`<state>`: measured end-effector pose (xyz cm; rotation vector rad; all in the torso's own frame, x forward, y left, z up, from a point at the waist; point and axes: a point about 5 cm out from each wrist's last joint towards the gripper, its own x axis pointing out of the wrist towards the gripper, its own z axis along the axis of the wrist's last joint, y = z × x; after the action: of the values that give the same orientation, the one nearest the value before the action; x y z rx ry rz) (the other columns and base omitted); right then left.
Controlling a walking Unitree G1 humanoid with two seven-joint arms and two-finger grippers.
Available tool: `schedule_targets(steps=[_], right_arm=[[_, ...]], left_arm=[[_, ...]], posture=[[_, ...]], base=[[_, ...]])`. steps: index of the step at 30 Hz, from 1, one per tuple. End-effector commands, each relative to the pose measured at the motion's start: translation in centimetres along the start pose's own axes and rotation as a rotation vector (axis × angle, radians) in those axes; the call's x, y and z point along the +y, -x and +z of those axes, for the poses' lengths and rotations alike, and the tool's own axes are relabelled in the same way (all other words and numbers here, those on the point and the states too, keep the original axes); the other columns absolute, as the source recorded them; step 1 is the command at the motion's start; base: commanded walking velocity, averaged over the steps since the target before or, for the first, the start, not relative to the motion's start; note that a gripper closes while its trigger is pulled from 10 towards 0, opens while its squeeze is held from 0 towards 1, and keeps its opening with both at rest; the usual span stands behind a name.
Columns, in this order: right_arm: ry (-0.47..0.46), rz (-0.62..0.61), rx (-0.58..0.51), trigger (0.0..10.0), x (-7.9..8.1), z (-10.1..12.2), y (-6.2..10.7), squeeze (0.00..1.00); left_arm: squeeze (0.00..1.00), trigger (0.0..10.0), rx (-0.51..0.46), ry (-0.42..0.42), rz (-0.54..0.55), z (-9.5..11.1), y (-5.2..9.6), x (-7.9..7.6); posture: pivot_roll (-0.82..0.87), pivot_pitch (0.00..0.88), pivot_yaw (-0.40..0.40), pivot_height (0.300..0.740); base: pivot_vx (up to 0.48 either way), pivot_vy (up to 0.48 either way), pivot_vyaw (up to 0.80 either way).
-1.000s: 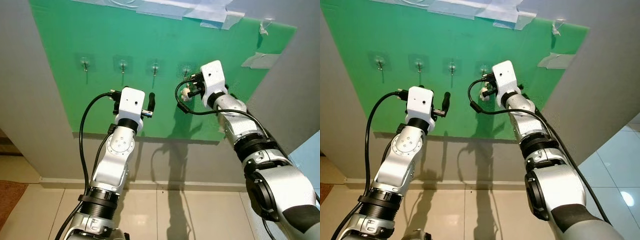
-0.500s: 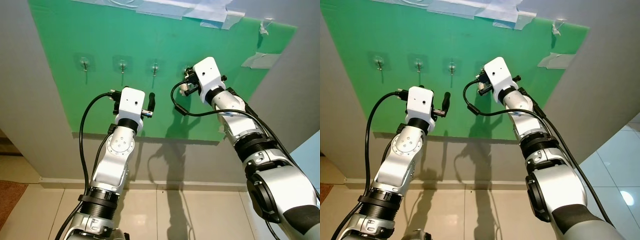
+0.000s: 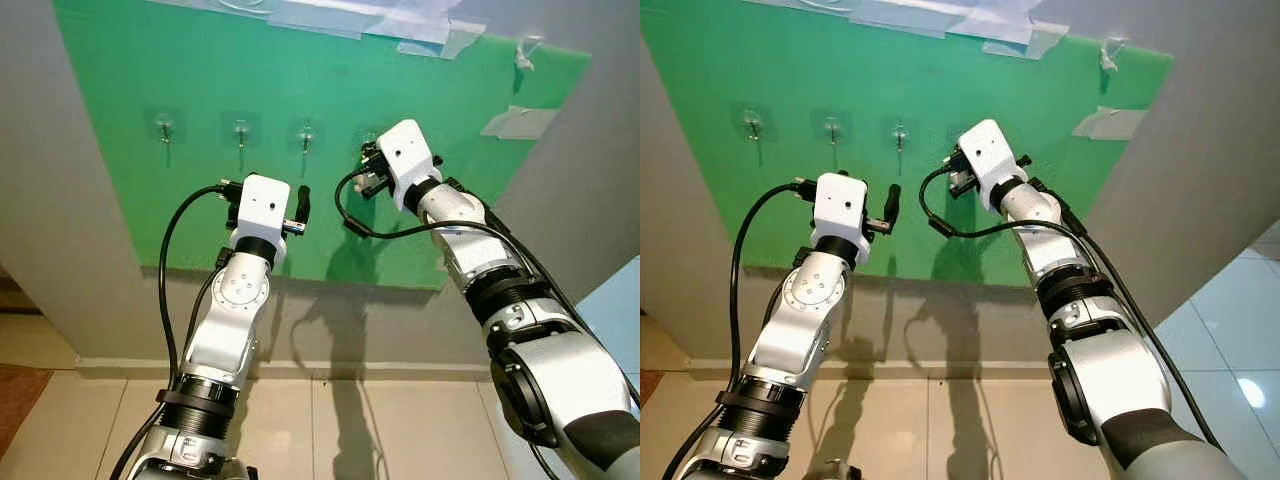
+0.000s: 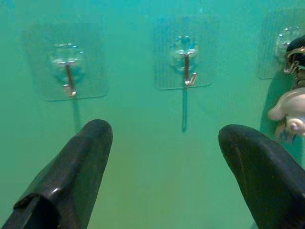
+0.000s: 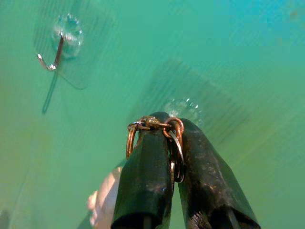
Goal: Hang keys on a hook
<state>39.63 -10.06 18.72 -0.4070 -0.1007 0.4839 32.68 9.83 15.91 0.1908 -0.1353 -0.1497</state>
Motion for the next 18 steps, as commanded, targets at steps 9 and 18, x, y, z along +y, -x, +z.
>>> schedule_targets(steps=[9, 18], right_arm=[[-0.093, 0.054, 0.030, 0.0, 0.9, -0.8, 0.1, 0.00], [-0.112, -0.010, 0.034, 0.0, -0.1, -0.8, 0.2, 0.00]], left_arm=[[0.00, 10.0, -0.014, -0.002, -0.019, 0.6, -0.2, -0.4], [0.00, 10.0, -0.012, -0.003, -0.019, 0.6, -0.2, -0.5]], posture=[[0.02, 0.000, -0.097, 0.740], [0.03, 0.000, -0.101, 0.740]], base=[[0.000, 0.000, 0.00], [0.000, 0.000, 0.00]])
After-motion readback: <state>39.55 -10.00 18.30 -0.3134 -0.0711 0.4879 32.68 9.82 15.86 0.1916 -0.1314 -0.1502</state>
